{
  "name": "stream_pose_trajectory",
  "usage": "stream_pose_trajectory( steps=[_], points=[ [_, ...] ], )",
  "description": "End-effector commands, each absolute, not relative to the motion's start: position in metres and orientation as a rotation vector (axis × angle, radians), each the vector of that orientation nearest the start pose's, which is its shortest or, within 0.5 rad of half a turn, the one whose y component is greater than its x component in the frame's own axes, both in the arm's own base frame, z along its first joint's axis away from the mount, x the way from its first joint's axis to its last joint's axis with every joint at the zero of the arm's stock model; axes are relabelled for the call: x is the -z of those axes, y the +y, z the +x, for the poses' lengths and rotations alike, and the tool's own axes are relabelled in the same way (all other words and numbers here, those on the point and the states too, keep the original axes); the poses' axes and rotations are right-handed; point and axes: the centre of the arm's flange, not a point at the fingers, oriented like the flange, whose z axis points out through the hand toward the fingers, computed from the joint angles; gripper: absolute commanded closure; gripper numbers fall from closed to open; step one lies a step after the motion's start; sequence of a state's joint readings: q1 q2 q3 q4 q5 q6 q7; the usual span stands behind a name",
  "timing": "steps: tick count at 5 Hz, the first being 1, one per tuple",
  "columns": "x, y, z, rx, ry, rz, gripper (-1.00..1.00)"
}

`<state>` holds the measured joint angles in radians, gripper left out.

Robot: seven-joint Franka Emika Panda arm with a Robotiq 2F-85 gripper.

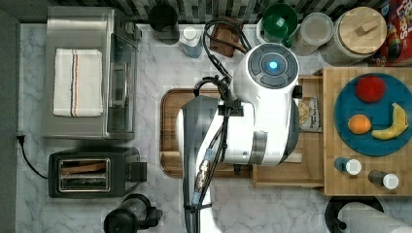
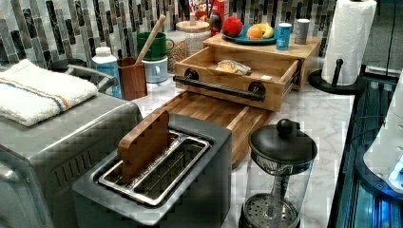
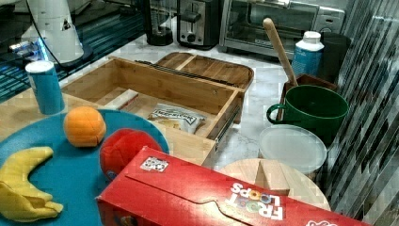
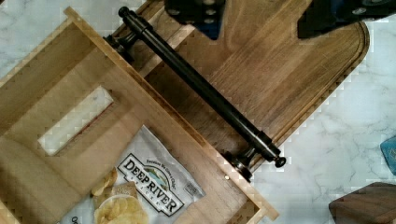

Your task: Close the drawer.

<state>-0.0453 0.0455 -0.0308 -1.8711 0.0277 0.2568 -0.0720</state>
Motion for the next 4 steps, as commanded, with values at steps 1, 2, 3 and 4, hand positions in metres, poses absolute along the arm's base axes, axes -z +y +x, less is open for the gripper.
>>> stream_pose_trajectory(
  steps=[1,2,3,4],
  points=[
    [-0.478,-0.045,0.563,-0.143,1.213,-2.897,1.0],
    [-0.478,-0.045,0.563,-0.143,1.213,-2.897,1.0],
    [-0.473,-0.041,0.557,-0.186,0.96,-3.004,-1.0],
    [-0.468,-0.028,0.546,-0.201,0.673,-3.078,-1.0]
  ],
)
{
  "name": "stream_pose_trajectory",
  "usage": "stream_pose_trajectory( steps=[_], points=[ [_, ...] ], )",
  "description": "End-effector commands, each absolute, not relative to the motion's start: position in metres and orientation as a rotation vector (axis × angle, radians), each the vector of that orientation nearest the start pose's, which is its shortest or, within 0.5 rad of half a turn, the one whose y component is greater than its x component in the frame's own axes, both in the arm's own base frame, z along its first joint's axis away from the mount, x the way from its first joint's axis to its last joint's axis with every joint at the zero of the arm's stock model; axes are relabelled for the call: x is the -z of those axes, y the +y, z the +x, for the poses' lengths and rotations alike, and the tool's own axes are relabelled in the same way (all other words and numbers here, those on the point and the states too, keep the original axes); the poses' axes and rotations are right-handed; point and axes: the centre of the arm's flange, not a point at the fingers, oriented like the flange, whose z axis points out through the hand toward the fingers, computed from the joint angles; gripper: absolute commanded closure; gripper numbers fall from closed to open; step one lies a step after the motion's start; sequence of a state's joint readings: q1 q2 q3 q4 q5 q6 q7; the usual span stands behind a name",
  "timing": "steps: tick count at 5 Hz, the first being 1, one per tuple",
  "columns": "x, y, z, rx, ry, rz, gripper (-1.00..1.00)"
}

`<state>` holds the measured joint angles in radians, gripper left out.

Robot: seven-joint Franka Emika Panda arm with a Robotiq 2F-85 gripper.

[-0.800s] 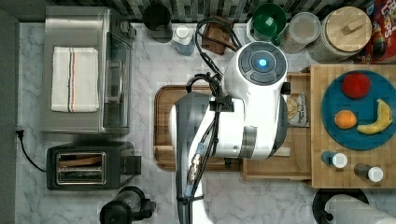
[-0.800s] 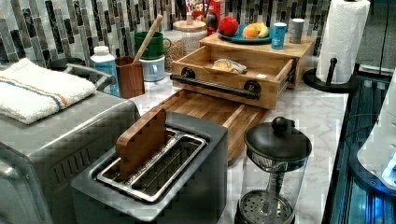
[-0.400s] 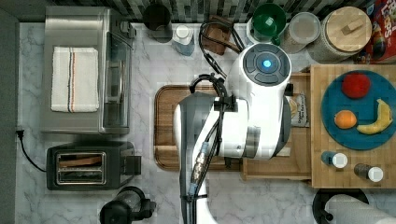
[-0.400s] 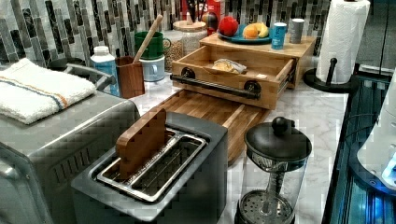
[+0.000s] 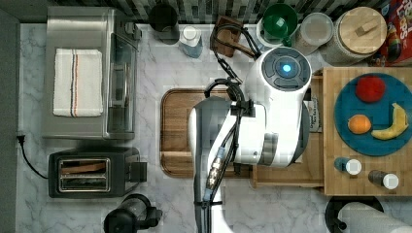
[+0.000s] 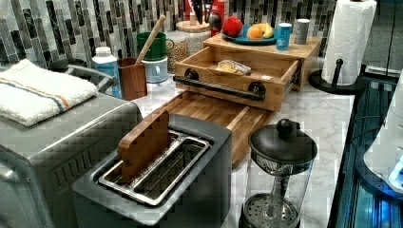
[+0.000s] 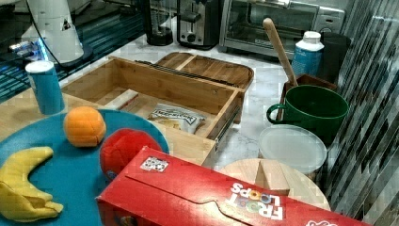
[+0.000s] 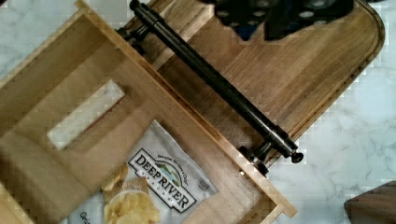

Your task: Close the drawer.

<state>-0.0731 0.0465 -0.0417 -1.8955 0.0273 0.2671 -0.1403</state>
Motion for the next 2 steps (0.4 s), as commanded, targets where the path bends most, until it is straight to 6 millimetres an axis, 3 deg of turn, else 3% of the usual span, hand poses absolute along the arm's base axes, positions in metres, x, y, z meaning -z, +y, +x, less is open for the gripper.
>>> stream_pose_trajectory(
  steps=[1,2],
  points=[
    [-0.463,-0.006,0.532,-0.196,0.345,-3.146,-1.0],
    [-0.452,0.029,0.522,-0.195,0.157,-3.252,-1.0]
  ],
)
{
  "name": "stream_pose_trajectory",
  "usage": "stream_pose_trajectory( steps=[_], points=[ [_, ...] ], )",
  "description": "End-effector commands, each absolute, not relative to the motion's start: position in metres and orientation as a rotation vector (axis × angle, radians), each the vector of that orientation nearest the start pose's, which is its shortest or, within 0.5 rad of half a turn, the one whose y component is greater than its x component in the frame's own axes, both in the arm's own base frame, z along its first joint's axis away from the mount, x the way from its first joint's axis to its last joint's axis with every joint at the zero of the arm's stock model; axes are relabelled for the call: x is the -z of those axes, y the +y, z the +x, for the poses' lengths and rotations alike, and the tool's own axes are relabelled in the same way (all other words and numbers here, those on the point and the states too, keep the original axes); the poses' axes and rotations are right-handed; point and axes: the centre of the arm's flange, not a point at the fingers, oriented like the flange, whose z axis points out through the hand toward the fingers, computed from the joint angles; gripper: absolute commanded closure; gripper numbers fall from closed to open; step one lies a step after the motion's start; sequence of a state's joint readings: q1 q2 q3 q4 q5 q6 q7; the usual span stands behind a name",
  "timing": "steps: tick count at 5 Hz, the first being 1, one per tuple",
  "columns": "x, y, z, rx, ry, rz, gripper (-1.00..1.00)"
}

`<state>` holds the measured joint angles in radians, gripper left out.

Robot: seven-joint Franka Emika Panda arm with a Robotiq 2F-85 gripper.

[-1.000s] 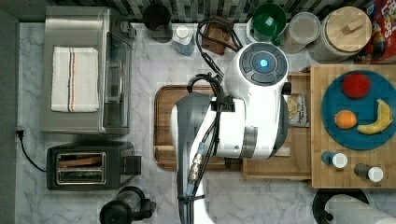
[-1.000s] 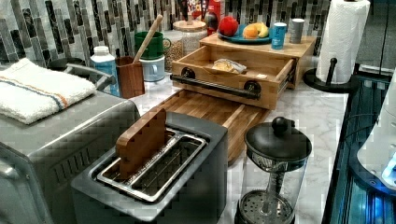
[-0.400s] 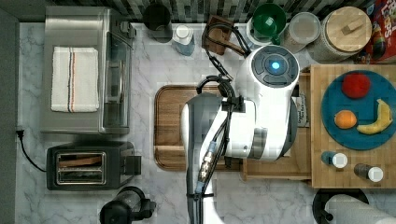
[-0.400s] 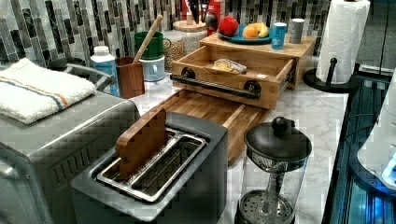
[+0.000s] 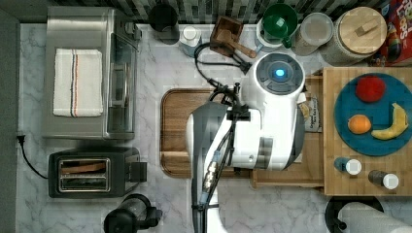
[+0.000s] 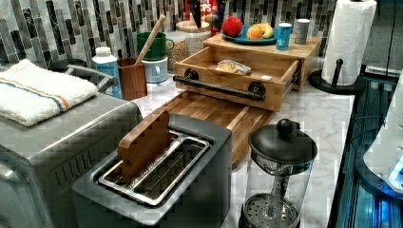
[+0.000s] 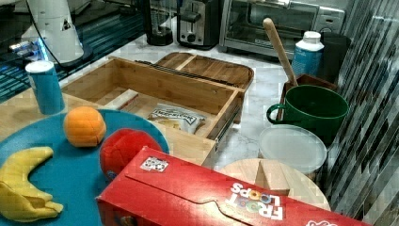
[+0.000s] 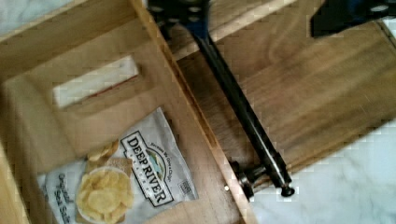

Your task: Close the drawer.

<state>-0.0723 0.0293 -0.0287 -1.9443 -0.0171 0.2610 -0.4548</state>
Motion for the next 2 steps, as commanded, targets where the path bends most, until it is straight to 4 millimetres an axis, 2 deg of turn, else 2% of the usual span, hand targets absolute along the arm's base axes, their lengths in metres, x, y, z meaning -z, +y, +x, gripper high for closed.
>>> stream_pose_trajectory(
  steps=[1,2],
  points=[
    [-0.439,0.048,0.516,-0.162,-0.006,-3.29,1.0],
    [-0.422,0.06,0.504,-0.086,-0.111,-3.323,1.0]
  ],
)
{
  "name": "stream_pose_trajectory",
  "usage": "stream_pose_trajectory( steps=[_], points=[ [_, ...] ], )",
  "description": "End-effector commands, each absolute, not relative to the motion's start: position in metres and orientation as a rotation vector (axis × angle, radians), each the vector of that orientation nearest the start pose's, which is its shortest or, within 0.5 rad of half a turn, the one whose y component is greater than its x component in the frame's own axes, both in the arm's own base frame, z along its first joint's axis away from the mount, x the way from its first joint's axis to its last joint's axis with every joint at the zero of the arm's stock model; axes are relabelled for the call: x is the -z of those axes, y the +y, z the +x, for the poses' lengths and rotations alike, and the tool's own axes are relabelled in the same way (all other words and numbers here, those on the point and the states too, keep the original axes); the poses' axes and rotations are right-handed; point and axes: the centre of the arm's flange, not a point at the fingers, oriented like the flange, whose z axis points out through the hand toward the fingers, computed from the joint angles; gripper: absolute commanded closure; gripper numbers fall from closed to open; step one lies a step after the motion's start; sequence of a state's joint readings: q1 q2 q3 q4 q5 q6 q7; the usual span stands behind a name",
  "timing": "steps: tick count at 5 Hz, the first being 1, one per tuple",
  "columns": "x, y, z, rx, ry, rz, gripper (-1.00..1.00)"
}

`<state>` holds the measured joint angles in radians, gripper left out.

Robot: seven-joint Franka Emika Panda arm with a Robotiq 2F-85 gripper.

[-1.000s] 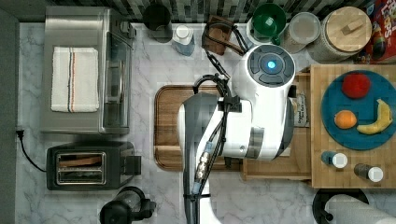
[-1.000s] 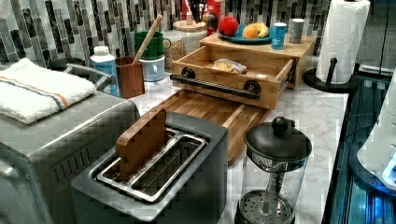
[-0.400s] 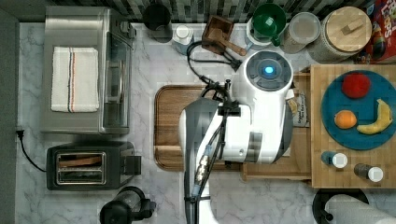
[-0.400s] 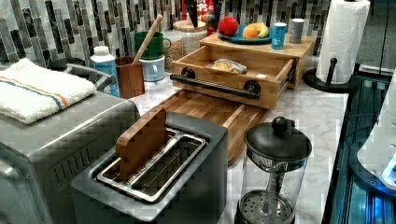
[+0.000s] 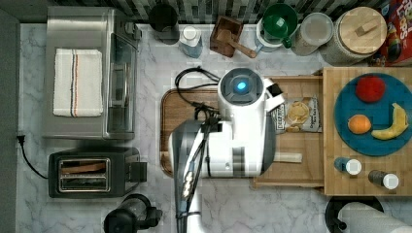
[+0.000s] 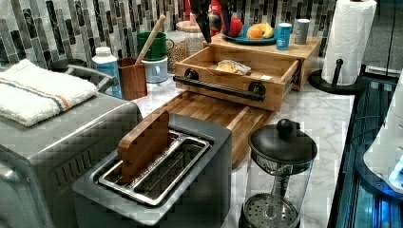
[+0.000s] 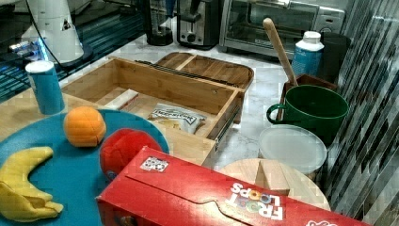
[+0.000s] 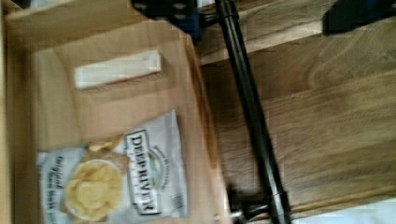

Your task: Close the drawer.

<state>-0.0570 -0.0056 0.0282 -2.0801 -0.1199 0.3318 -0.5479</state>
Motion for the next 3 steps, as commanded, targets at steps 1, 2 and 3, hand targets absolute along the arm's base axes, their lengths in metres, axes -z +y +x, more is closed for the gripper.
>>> stream_pose_trajectory(
  steps=[1,2,3],
  points=[
    [-0.402,0.069,0.499,-0.068,-0.176,-3.336,1.0],
    [-0.379,0.07,0.503,-0.08,-0.19,-3.34,1.0],
    [-0.355,0.063,0.506,-0.088,-0.178,-3.312,1.0]
  ],
)
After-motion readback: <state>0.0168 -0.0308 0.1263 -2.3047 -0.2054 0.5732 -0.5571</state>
